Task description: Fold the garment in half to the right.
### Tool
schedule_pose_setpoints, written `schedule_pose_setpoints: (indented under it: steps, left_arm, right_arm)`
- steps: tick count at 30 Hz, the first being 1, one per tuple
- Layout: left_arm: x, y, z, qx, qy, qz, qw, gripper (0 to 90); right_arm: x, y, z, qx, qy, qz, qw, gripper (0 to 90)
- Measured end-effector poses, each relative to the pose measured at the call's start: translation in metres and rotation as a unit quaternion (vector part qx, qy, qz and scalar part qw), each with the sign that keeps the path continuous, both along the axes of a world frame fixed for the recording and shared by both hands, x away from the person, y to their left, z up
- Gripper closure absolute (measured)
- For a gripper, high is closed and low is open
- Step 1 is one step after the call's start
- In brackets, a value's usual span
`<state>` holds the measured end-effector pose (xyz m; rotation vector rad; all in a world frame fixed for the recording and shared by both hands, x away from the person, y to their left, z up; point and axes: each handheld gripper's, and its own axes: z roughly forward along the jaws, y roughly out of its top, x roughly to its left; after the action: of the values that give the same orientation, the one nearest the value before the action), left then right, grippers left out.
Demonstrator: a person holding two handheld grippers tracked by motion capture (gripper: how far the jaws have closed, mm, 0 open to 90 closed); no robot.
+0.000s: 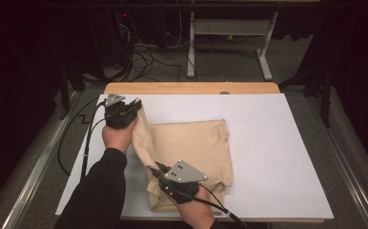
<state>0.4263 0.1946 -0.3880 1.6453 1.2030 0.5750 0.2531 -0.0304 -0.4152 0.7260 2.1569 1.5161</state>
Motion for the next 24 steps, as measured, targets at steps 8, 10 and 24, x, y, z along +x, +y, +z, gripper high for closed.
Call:
schedule_pose_setpoints:
  steps: [8,10,24]
  left_arm:
    - [0.005,-0.024,0.011,0.011,-0.005,-0.017,0.9998,80.3]
    - [0.006,-0.031,0.014,0.020,-0.007,-0.021,0.9996,80.3]
    - [0.012,-0.071,0.020,0.038,0.000,-0.027,0.9989,80.4]
  right_arm:
    - [-0.004,-0.021,0.000,0.008,-0.003,-0.019,0.9998,80.6]
    - [-0.005,-0.026,-0.001,0.011,-0.004,-0.022,0.9997,80.6]
    - [-0.007,-0.054,-0.002,0.016,-0.007,-0.049,0.9986,80.6]
